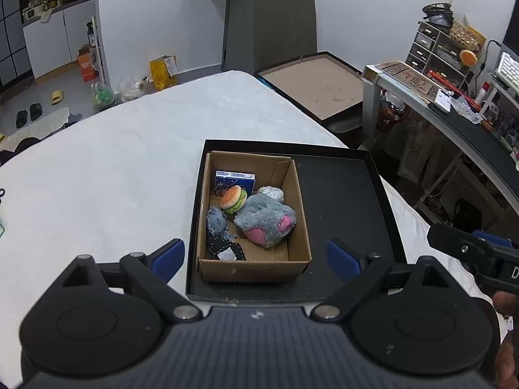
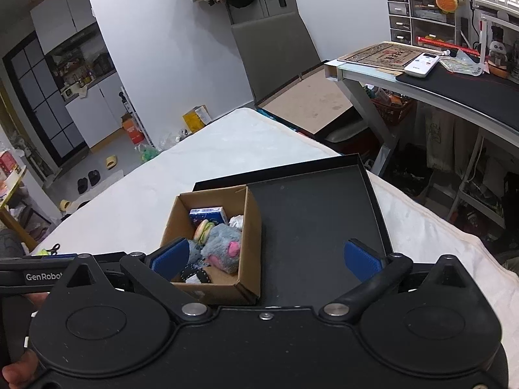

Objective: Organize soft objects

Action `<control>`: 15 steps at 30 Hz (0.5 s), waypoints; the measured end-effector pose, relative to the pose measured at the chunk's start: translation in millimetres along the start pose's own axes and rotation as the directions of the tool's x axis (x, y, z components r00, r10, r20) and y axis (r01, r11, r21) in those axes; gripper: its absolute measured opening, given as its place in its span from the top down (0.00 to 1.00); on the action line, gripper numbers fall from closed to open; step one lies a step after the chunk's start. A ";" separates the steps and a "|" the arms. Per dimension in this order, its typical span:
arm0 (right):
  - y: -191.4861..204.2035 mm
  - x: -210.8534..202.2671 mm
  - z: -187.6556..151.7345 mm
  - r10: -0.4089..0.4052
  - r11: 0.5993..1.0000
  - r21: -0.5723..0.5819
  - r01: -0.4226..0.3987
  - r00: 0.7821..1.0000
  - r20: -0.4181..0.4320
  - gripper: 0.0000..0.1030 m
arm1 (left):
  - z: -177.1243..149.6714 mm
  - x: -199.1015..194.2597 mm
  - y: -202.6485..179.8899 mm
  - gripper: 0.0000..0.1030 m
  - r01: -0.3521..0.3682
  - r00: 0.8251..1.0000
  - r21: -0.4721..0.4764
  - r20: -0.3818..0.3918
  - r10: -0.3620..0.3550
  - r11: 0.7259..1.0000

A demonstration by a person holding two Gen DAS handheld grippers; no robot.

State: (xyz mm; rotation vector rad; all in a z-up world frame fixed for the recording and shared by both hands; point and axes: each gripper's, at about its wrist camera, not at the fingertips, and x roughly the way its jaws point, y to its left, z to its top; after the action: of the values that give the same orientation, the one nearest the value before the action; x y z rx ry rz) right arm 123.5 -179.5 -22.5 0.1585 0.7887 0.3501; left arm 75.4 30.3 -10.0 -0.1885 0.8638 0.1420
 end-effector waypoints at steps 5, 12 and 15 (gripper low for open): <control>-0.3 -15.9 1.1 0.001 1.000 0.007 -0.001 1.000 0.002 0.00 | -2.4 -17.5 -1.0 0.08 -0.010 1.000 0.015 0.013 0.010 1.000; 4.2 -38.0 2.2 0.003 1.000 -0.021 -0.003 1.000 0.005 0.00 | -7.1 -43.8 3.4 0.08 -0.014 0.999 0.020 0.031 0.014 1.000; 7.3 -46.3 1.6 0.000 0.999 -0.040 0.001 1.000 0.006 0.00 | -11.3 -55.5 7.0 0.07 -0.019 0.999 0.016 0.042 0.018 1.000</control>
State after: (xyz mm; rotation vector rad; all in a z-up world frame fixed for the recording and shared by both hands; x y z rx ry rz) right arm 92.7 -189.7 11.4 0.1218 0.7754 0.3645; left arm 30.1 32.0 24.6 -0.1620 0.8247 0.1557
